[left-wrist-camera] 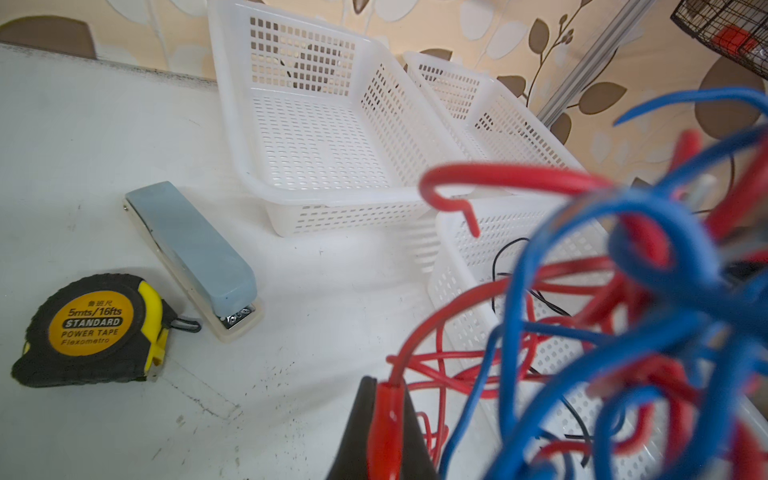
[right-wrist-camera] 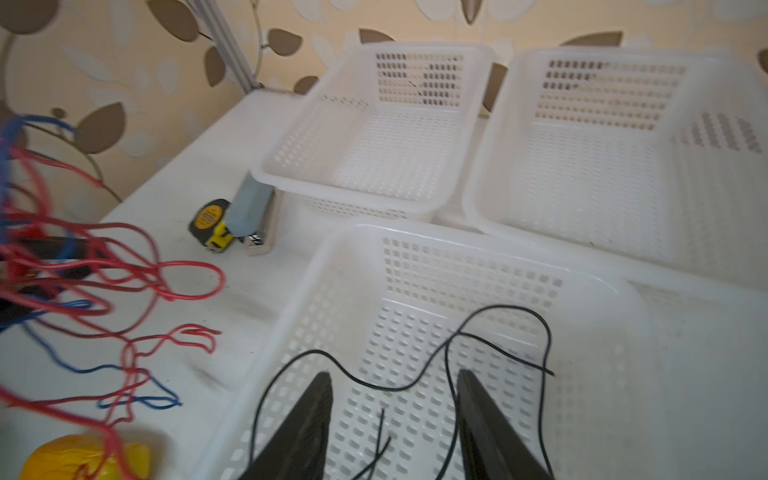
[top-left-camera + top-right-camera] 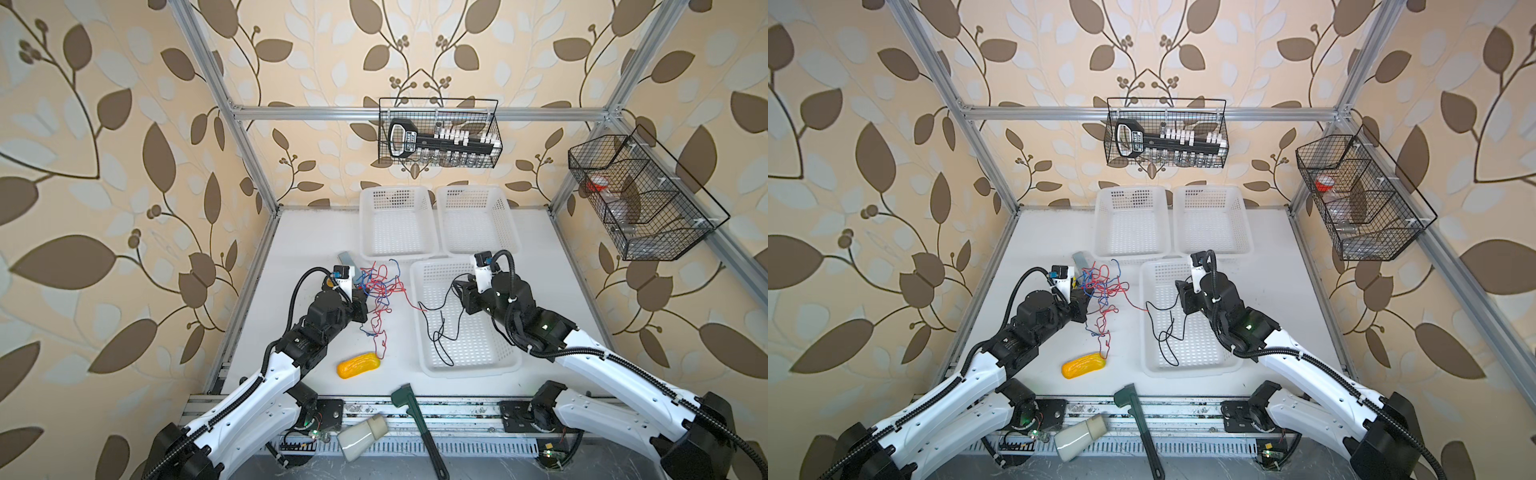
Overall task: Untangle the cables
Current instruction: 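Reach the right gripper to the bundle and grasp red and blue wires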
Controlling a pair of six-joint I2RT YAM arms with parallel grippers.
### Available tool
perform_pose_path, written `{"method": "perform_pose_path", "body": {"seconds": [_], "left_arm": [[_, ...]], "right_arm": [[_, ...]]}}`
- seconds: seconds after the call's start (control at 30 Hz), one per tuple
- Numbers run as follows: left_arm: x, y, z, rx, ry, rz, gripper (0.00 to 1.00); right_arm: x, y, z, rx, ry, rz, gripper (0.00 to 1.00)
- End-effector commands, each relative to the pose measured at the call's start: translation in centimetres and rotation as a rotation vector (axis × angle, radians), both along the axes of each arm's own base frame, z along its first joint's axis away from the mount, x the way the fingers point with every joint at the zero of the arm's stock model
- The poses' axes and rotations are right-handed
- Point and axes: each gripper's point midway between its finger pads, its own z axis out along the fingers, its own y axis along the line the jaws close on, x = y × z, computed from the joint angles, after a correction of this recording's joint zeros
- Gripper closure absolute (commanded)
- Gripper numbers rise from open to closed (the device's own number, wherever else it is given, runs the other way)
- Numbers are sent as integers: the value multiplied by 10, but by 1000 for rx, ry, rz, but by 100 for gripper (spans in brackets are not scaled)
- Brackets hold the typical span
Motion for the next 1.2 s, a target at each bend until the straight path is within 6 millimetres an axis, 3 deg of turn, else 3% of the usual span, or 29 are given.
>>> {"method": "perform_pose_path", "body": {"seconds": [0.0, 0.13, 0.3, 0.53, 0.87, 1.17], "left_arm": [[7, -16, 38, -36, -103, -73, 100], [9, -23, 35, -22, -86, -108, 100], [10, -25, 37, -10, -92, -119, 100], [14, -16, 41, 28, -107, -76, 100], [17, -14, 42, 53, -125, -66, 100], [16, -16, 49, 54, -159, -82, 100]], "right_arm": [[-19, 48, 47, 67, -113, 227, 51], [-35, 92, 65, 74, -154, 373, 52], [-30, 131, 77, 148, -124, 451, 55], [-16, 173, 64, 178, -28, 505, 62], [-7, 203, 53, 237, 57, 549, 70], [11, 206, 31, 256, 143, 498, 73]]}}
